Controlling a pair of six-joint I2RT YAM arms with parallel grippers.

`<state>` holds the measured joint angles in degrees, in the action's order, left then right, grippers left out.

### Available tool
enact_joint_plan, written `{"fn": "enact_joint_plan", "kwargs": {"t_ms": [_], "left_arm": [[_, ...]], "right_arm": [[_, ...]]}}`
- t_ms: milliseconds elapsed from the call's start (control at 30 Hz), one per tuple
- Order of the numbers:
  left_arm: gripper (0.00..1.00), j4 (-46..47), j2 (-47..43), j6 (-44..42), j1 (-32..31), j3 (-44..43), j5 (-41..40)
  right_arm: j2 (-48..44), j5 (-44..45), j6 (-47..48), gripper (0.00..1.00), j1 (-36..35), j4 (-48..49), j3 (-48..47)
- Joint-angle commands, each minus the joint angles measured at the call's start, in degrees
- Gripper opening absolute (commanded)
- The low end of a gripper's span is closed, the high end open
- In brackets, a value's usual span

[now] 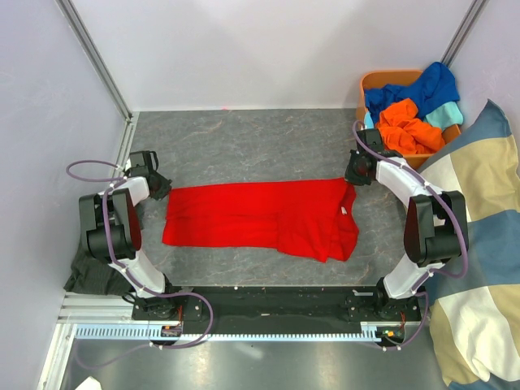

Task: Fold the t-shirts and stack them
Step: Fold the other side of the tshirt into a rectangle

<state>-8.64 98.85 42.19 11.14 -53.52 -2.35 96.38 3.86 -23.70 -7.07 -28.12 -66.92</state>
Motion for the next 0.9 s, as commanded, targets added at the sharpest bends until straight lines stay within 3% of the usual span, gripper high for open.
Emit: {"fn": "enact_joint_plan", "kwargs": {"t_ms": [0,733,867], "left_arm": [[0.02,0.29,-0.94,-0.71,1.26,-2.20,-0.90],[0.02,1.79,0.73,-0.71,2.66,-4.14,2.09],[0.02,1.97,1.17,-0.62,2.66,-4.49,2.09]], "right_arm": [[-0.14,2.73,0.94,0.00,0.74,-0.18,-2.43],[3.46,3.70,-0.47,0.00,2.76,0.17,-8.41],[4.43,3.53,-0.64,0.05,2.68,1.31,-8.58]]}}
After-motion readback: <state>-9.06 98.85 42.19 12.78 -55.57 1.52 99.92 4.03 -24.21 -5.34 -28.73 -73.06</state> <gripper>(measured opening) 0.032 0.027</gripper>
